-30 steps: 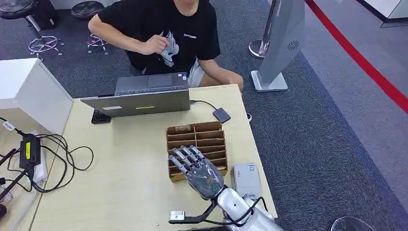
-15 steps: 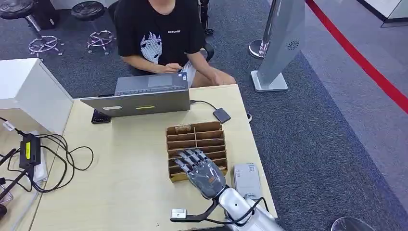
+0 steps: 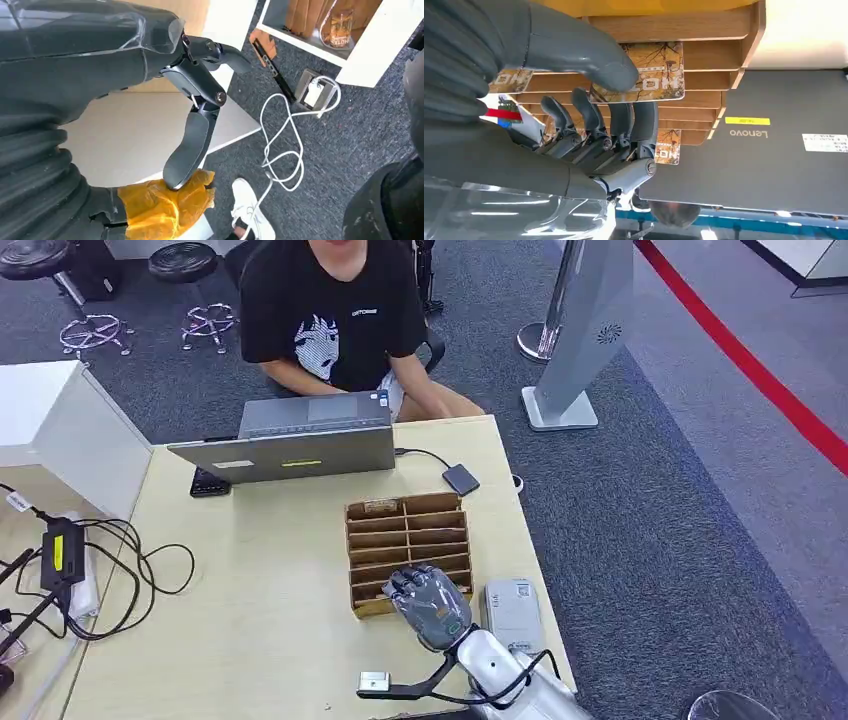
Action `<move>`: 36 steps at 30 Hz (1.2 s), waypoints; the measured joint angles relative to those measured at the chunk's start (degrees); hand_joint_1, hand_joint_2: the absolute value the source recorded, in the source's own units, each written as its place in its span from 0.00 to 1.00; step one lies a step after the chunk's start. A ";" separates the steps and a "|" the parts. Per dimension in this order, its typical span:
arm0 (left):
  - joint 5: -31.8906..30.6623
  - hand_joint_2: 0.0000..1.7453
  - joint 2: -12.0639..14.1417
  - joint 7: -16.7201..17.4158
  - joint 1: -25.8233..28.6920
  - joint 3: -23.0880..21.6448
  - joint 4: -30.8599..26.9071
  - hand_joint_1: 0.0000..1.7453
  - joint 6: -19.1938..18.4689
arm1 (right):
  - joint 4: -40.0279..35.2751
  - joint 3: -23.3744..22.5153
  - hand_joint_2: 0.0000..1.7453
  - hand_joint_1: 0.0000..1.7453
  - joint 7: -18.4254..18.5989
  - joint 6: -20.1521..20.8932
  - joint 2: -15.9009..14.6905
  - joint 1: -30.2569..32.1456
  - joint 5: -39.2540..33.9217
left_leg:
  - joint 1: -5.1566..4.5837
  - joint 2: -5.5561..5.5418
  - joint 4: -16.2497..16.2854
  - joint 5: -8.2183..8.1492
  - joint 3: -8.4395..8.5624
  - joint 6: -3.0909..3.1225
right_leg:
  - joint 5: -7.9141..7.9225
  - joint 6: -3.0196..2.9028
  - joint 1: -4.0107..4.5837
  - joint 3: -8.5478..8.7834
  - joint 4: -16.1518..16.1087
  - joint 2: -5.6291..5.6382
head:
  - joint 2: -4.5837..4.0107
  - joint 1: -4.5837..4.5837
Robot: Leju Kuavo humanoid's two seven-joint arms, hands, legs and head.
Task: Pass the card to the sensor for recognition and then transmit it.
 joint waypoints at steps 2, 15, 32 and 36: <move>0.00 1.00 0.00 -0.07 -0.01 0.00 0.00 0.00 0.02 | -0.02 -0.13 1.00 0.88 0.07 0.00 -0.02 0.00 0.00 | 0.00 0.00 0.00 0.00 0.00 0.00 | 0.00 0.00 0.00 0.00 0.00 0.00 | 0.00 0.02; 0.44 1.00 0.35 -0.42 0.02 0.15 0.00 0.00 0.28 | -0.68 -0.53 1.00 1.00 -0.53 -0.07 -0.74 0.33 -0.79 | 0.00 -0.02 0.00 0.00 -0.03 0.00 | 0.00 0.00 0.00 0.00 0.00 -0.06 | 0.00 0.02; 3.59 1.00 1.38 -0.02 0.64 2.84 0.00 0.00 0.50 | -35.94 -7.50 1.00 1.00 -1.00 -0.15 -5.60 -1.32 -7.35 | 0.01 -0.04 0.00 0.00 -0.03 0.00 | -0.01 -0.01 0.01 -0.01 0.01 -0.07 | 0.00 0.02; 3.78 1.00 1.47 0.11 0.82 3.63 0.00 0.00 0.50 | -39.67 -8.11 1.00 1.00 -1.00 -0.15 -6.08 -1.47 -7.76 | 0.01 -0.04 0.00 0.00 -0.02 0.00 | -0.01 -0.01 0.00 -0.01 0.01 -0.07 | 0.00 0.00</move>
